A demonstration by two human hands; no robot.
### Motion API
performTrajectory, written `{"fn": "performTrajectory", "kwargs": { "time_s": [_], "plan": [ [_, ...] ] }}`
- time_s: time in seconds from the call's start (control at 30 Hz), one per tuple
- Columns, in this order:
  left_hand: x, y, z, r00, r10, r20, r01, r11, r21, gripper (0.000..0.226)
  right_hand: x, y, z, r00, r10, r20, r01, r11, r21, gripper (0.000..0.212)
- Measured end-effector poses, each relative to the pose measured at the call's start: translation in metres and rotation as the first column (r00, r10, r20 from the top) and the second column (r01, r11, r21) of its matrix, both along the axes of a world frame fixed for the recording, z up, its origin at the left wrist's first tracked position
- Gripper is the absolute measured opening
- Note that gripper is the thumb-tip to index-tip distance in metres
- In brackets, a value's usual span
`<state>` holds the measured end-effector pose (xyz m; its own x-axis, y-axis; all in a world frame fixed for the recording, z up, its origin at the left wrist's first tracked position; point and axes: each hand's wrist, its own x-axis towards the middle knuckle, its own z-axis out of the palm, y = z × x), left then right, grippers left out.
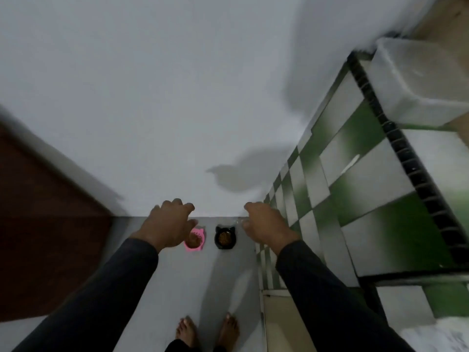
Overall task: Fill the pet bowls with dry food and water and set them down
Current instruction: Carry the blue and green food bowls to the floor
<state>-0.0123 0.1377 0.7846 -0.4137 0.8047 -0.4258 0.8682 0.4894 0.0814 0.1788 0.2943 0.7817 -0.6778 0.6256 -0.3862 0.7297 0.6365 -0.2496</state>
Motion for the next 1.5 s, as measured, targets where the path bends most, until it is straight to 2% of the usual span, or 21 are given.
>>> {"fn": "performTrajectory", "kwargs": {
  "time_s": [0.17, 0.4, 0.73, 1.0, 1.2, 1.33, 1.5],
  "plan": [
    [0.001, 0.01, 0.042, 0.997, -0.042, -0.062, 0.044, 0.998, 0.036, 0.052, 0.005, 0.007, 0.042, 0.999, -0.007, -0.047, 0.011, 0.997, 0.074, 0.032],
    [-0.005, 0.022, 0.08, 0.995, -0.09, 0.032, 0.087, 0.993, 0.083, 0.052, 0.01, -0.006, 0.089, 0.994, -0.09, -0.062, 0.096, 0.99, 0.1, 0.041],
    [-0.005, 0.009, 0.101, 0.935, -0.353, 0.041, 0.347, 0.932, 0.104, 0.053, 0.035, -0.08, 0.124, 0.924, -0.375, -0.081, 0.38, 0.922, 0.069, 0.038],
    [0.031, -0.015, 0.113, 0.828, -0.559, 0.052, 0.553, 0.828, 0.086, 0.056, 0.081, -0.163, 0.141, 0.834, -0.549, -0.053, 0.551, 0.831, 0.078, 0.028],
    [0.089, -0.033, 0.126, 0.711, -0.69, 0.134, 0.672, 0.724, 0.159, 0.045, 0.135, -0.219, 0.156, 0.763, -0.645, -0.037, 0.643, 0.753, 0.143, 0.034],
    [0.13, -0.044, 0.127, 0.644, -0.746, 0.17, 0.713, 0.666, 0.218, 0.028, 0.182, -0.258, 0.162, 0.684, -0.727, -0.058, 0.725, 0.668, 0.168, 0.045],
    [0.21, -0.074, 0.14, 0.554, -0.825, 0.109, 0.793, 0.563, 0.233, 0.03, 0.251, -0.319, 0.17, 0.563, -0.822, -0.085, 0.819, 0.541, 0.189, 0.04]
  ]
}}
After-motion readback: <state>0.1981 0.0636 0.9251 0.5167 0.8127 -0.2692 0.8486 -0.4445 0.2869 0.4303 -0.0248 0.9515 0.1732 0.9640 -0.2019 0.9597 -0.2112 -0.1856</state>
